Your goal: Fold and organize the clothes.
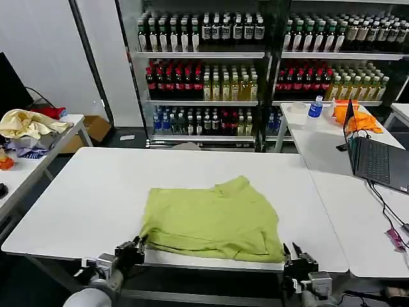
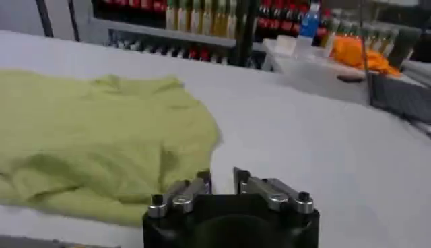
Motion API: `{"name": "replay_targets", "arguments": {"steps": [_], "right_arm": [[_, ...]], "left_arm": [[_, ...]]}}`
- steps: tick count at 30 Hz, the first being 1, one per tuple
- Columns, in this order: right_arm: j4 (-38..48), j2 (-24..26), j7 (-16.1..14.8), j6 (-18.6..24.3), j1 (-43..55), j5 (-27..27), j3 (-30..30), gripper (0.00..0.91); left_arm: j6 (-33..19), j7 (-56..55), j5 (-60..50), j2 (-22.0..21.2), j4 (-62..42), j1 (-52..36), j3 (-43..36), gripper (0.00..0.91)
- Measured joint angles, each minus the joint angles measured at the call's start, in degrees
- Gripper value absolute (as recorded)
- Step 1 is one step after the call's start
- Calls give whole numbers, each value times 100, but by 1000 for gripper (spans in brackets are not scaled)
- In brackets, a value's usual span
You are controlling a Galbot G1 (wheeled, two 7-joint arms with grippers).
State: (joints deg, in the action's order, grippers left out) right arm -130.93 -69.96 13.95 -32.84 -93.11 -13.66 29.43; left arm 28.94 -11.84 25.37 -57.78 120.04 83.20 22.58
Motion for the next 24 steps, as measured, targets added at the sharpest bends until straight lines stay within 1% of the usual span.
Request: {"name": "replay_targets", "arguments": {"steps": [5, 9, 15, 24], "right_arm": [[50, 167, 68, -16, 346, -174, 8, 907], [388, 240, 139, -24, 957, -343, -166, 907], [1329, 216, 222, -33, 2214, -548, -669, 907], [3174, -91, 254, -41, 4113, -755, -1436, 907]], "left_arm": [[1, -2, -23, 132, 134, -5, 201, 907], [14, -5, 29, 265, 43, -225, 225, 907], [84, -27, 216, 405, -555, -964, 17, 907], [172, -68, 734, 309, -1864, -2477, -746, 907]]}}
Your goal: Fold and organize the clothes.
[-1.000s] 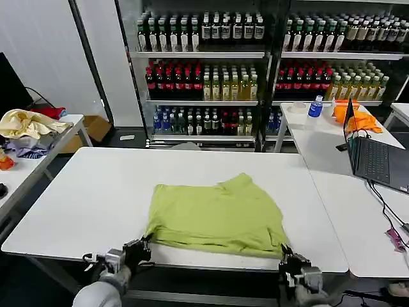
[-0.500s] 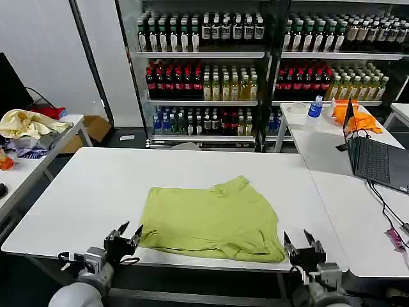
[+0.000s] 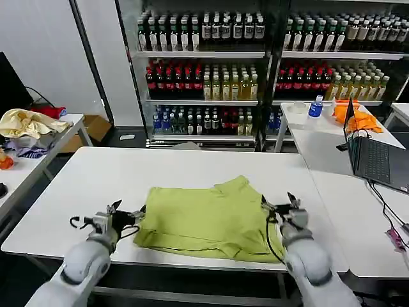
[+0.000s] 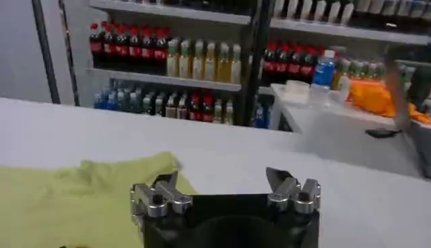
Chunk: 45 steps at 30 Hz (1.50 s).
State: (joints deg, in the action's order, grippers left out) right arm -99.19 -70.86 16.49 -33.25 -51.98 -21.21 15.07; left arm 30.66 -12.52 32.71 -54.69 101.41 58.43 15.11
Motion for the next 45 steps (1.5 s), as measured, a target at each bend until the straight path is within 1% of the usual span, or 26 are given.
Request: {"name": "replay_targets", "arguments": {"steps": [10, 18, 21, 22, 23, 24, 25, 26, 27, 28, 30, 37, 38, 45], "right_arm": [[1859, -491, 47, 4, 1523, -32, -500, 907], [2842, -826, 18, 8, 2105, -7, -731, 907], [3104, -929, 10, 5, 2208, -11, -788, 907], [3184, -958, 2, 4, 2229, -19, -812, 776], [3242, -977, -3, 4, 2242, -28, -830, 514], [3291, -990, -5, 3, 2255, -35, -846, 353], [3335, -999, -7, 3, 2267, -47, -864, 121], [3370, -1010, -6, 3, 2274, -59, -874, 50], [3402, -1021, -5, 3, 2277, -71, -885, 10], [3427, -1032, -3, 5, 2281, -87, -895, 0], [3461, -1048, -3, 17, 2282, -109, -916, 0], [3498, -1083, -22, 25, 2227, -176, -949, 0], [3496, -1082, -27, 27, 2213, -183, -953, 0], [3393, -1060, -50, 66, 2135, -205, -963, 0]], "left_arm": [[22, 45, 330, -260, -1276, -1411, -799, 907], [33, 60, 461, -426, -1876, -1936, -1250, 907], [37, 63, 493, -471, -2020, -2035, -1365, 615], [38, 63, 501, -480, -2047, -2056, -1386, 413], [39, 63, 509, -487, -2076, -2078, -1411, 232], [39, 63, 518, -491, -2104, -2095, -1431, 171], [41, 63, 526, -493, -2135, -2110, -1454, 91], [42, 62, 531, -496, -2171, -2124, -1477, 40], [42, 62, 535, -498, -2192, -2132, -1493, 20], [42, 62, 538, -499, -2203, -2136, -1506, 10], [42, 62, 546, -498, -2218, -2147, -1526, 20], [42, 74, 565, -496, -2244, -2137, -1550, 10], [42, 78, 568, -496, -2244, -2131, -1549, 20], [1, 140, 657, -457, -2212, -2080, -1509, 10]]}}
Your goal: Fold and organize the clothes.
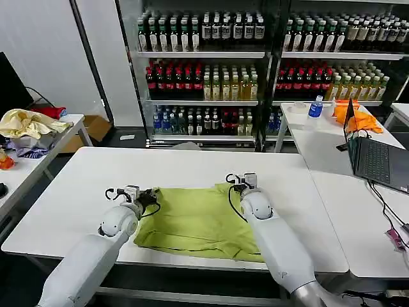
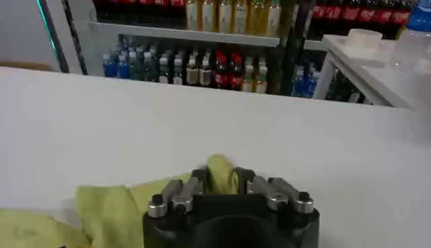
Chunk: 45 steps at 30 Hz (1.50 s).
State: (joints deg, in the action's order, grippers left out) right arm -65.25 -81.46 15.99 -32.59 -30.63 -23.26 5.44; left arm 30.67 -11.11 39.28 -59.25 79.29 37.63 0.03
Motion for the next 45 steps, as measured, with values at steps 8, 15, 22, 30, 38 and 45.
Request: {"name": "replay_targets", "arguments": {"steps": [8, 15, 22, 30, 38, 45], "right_arm": [[-398, 115, -13, 91, -130, -67, 23, 0], [-1045, 325, 46, 89, -362, -203, 125, 0], [-1906, 601, 108, -6, -769, -322, 266, 0], [-3003, 937, 125, -37, -1475, -364, 492, 0], [-4019, 1142, 140, -49, -2438, -342, 781, 0], [-4509, 1152, 145, -49, -3118, -247, 922, 0]], "left_arm": [[-105, 55, 111, 102, 154, 90, 136, 20], [-123, 48, 269, 253, 513, 229, 326, 20], [-110, 36, 402, 425, 995, 463, 509, 20], [-44, 63, 496, 643, 1584, 889, 712, 20], [13, 99, 514, 856, 2099, 1434, 897, 20], [30, 161, 433, 921, 2245, 1875, 998, 20]]}}
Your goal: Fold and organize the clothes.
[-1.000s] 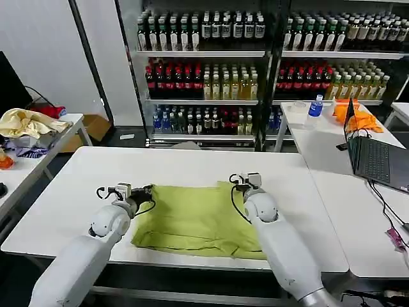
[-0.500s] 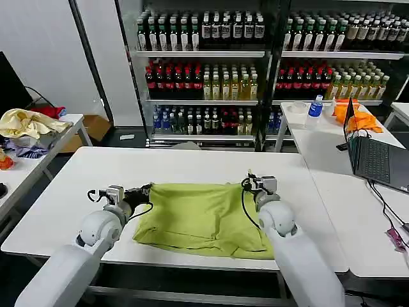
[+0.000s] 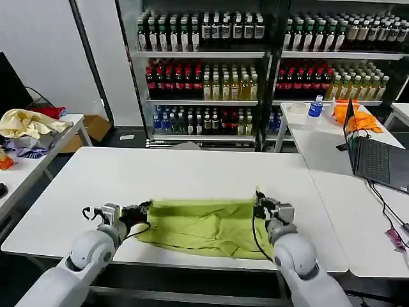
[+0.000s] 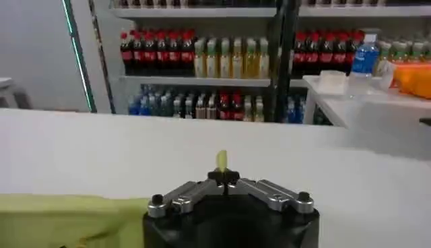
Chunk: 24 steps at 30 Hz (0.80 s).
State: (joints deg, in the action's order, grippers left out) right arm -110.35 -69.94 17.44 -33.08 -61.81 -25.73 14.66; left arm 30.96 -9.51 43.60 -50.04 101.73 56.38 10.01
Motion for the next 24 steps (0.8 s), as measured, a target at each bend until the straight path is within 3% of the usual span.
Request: {"name": "replay_targets", "arguments": {"steps": [6, 8, 9, 24], "right_arm": [[-180, -42, 29, 0, -338, 95, 69, 0], [-193, -63, 47, 0, -396, 126, 75, 20], [-193, -78, 58, -1, -419, 146, 74, 907], [-475, -110, -50, 123, -880, 603, 222, 907]], "left_arm": [[5, 16, -110, -5, 13, 235, 32, 10], [6, 21, -148, -22, 14, 310, 32, 81], [6, 22, -164, -27, 15, 335, 32, 907], [-408, -152, -430, -188, 233, 605, 199, 907]]}}
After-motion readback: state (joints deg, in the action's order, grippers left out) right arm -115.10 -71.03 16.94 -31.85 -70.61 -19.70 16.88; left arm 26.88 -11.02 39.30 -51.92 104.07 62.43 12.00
